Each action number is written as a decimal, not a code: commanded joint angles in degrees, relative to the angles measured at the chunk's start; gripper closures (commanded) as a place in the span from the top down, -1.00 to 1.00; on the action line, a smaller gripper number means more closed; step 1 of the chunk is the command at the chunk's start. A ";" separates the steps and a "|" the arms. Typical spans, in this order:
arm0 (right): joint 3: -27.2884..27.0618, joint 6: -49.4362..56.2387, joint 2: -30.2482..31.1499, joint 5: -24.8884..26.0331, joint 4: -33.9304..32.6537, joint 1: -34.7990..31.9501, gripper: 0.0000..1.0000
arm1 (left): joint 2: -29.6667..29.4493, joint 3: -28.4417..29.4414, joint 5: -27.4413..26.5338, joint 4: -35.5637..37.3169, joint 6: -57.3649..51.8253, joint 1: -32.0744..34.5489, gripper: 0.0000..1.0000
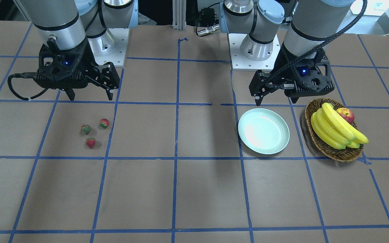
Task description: Collect all strawberries into plate
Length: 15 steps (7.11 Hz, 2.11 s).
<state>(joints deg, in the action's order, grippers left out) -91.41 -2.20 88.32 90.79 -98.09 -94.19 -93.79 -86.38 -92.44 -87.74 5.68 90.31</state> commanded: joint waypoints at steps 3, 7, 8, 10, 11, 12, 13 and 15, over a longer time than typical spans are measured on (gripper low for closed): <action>-0.44 0.53 -0.08 0.09 0.09 -0.02 1.00 | -0.51 -0.89 0.07 -0.24 -0.05 -0.22 1.00; -4.36 5.16 -3.68 -0.52 -0.70 7.32 1.00 | -0.34 -1.59 0.07 -0.15 0.03 -0.14 1.00; -8.74 8.49 -3.94 0.08 -5.92 9.79 1.00 | -0.34 -1.77 0.07 -0.15 0.03 -0.14 1.00; -18.76 10.37 -4.91 0.09 -20.66 9.99 1.00 | -0.60 -1.77 0.07 -0.15 0.03 -0.05 1.00; -22.72 12.90 -8.05 0.26 -28.83 9.99 1.00 | -0.60 -1.77 0.16 -0.15 0.12 -0.05 1.00; -24.76 19.10 -10.08 0.26 -30.83 9.99 1.00 | -0.60 -1.77 0.16 -0.15 0.12 -0.05 1.00; -25.39 19.86 -10.27 0.44 -30.85 9.99 1.00 | -0.60 -1.77 0.16 -0.15 0.12 -0.05 1.00; -24.70 18.47 -13.51 0.53 -31.02 10.08 1.00 | -0.60 -1.77 0.16 -0.15 0.12 -0.05 1.00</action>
<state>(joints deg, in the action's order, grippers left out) -116.43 16.81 76.80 91.27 -128.83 -84.15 -94.39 -88.15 -92.29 -87.89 5.80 90.26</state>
